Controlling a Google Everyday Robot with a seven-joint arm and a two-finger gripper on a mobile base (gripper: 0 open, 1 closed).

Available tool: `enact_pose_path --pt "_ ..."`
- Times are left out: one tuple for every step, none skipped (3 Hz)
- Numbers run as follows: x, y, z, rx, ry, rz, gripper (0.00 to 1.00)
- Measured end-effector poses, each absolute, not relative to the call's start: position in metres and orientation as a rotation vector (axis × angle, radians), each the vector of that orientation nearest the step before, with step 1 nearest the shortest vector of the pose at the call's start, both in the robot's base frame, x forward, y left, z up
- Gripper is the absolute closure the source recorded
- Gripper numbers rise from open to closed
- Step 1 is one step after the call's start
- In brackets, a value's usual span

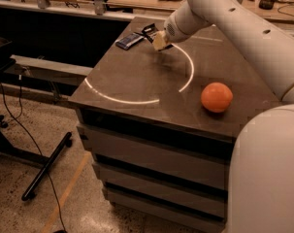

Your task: Move rxbar chocolate near rxbar blueberry

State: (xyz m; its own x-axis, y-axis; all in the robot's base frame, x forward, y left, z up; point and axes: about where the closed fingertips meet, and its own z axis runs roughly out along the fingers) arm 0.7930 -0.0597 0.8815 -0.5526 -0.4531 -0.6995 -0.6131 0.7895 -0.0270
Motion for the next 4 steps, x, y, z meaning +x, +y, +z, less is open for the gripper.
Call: enact_pose_path --pt "0.806 -0.049 0.867 -0.762 2.21 0.394 0.84" --pt "0.813 -0.036 0.86 -0.768 2.163 0.499 0.59" --pt "0.812 -0.027 0.863 -0.796 2.126 0.527 0.37" --pt "0.809 -0.025 0.867 -0.818 2.104 0.524 0.13"
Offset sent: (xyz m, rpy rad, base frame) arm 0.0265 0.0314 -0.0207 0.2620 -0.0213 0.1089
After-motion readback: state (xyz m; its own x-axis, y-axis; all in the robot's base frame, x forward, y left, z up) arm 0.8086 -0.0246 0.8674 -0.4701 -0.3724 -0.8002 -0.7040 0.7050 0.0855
